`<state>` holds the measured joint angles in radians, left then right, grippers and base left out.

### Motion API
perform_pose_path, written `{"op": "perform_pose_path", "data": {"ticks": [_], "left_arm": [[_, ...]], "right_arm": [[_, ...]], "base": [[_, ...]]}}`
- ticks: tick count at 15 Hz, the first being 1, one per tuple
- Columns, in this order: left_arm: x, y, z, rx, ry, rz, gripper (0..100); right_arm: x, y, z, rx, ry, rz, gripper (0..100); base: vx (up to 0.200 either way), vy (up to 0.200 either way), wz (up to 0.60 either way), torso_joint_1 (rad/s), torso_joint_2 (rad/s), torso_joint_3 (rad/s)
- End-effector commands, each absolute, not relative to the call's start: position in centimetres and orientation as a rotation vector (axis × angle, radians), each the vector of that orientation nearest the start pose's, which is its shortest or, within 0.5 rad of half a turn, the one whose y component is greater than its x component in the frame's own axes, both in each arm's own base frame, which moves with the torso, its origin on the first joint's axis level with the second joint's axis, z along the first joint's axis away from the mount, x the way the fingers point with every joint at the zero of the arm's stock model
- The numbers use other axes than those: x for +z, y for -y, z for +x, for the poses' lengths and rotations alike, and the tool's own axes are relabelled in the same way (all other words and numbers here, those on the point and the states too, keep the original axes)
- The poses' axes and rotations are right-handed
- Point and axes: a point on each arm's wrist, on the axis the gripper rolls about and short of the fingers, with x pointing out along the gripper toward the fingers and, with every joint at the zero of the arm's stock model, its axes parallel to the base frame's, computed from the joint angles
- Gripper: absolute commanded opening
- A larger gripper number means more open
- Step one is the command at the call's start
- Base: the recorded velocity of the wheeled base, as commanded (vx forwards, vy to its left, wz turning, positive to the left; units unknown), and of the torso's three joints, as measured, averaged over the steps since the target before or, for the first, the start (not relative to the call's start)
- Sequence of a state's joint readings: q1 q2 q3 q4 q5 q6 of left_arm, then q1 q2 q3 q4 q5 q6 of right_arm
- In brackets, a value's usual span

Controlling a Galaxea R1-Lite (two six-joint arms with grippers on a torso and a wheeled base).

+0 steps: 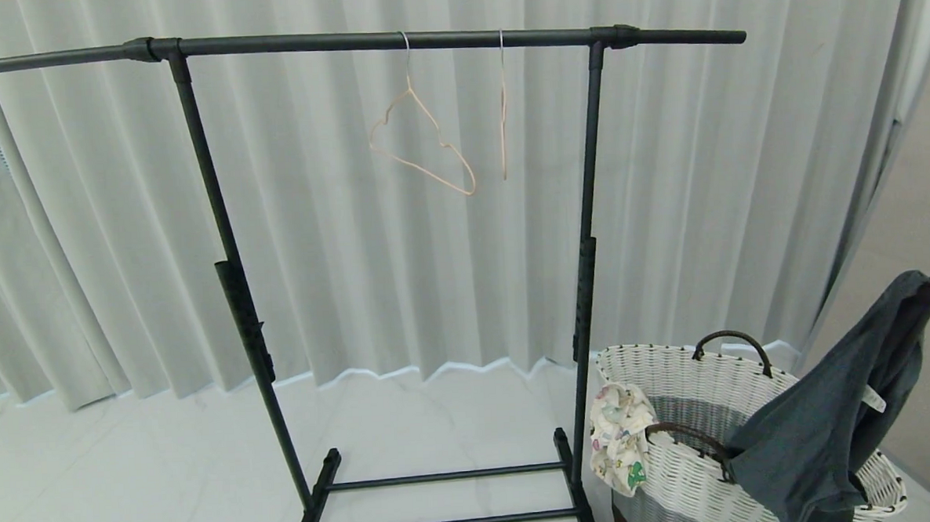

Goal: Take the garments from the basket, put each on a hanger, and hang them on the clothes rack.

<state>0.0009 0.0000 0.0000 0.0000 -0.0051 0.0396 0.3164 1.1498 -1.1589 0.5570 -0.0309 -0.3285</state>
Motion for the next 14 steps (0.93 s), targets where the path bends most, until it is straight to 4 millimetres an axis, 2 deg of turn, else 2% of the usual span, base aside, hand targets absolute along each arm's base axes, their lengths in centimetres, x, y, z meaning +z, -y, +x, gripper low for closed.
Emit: {"op": "perform_pose_path", "data": {"ticks": [1, 6, 10, 12, 13, 14], "left_arm": [[7.5, 0.0, -2.3, -0.006, 0.000, 0.041, 100], [7.5, 0.0, -2.3, -0.006, -0.001, 0.057, 100], [7.9, 0.0, -2.3, -0.005, 0.022, 0.063, 100], [12.5, 0.2, -3.1, -0.102, 0.128, 0.042, 100], [15.6, 0.2, -3.0, -0.127, 0.151, 0.023, 100], [18.7, 0.3, -2.1, -0.147, 0.135, 0.011, 100]], "right_arm": [[29.9, -6.0, 13.3, 0.459, -0.484, -0.393, 0], [30.3, -11.0, 12.8, 0.696, -0.525, -0.311, 0], [30.8, -15.8, 13.5, 0.806, -0.549, -0.186, 0], [30.8, -17.4, 14.3, 0.823, -0.528, -0.153, 0], [30.6, -17.9, 14.7, 0.823, -0.521, -0.148, 0], [30.6, -18.2, 15.0, 0.825, -0.510, -0.133, 0]], "base": [[0.000, 0.000, 0.00, 0.000, 0.00, 0.000], [0.000, 0.000, 0.00, 0.000, 0.00, 0.000], [0.000, 0.000, 0.00, 0.000, 0.00, 0.000], [0.000, 0.000, 0.00, 0.000, 0.00, 0.000], [0.000, 0.000, 0.00, 0.000, 0.00, 0.000], [0.000, 0.000, 0.00, 0.000, 0.00, 0.000]]}}
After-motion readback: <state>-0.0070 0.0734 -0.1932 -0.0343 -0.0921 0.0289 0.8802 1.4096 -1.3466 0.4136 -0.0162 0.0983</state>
